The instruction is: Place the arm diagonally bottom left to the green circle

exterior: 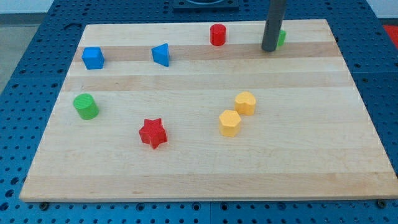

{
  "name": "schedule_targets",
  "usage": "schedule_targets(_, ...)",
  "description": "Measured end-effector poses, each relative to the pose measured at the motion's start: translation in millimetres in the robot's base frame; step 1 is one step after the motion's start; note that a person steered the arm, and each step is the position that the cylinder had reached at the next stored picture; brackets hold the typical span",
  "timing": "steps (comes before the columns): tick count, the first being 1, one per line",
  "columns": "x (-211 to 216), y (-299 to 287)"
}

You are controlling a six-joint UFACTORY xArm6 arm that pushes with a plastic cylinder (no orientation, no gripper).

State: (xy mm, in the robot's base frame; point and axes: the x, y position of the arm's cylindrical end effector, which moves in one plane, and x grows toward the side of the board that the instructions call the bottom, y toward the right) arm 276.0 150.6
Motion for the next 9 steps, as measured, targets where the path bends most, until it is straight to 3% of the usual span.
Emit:
schedule_targets(1, -25, 26)
schedule_targets(2, -2, 23)
schedule_targets(3, 54, -19)
schedule_targets(5, 81, -178)
schedule_targets(6, 127, -263)
schedule_targets(7, 136, -399)
schedule_targets(8, 144, -456)
schedule_targets(9, 168, -455)
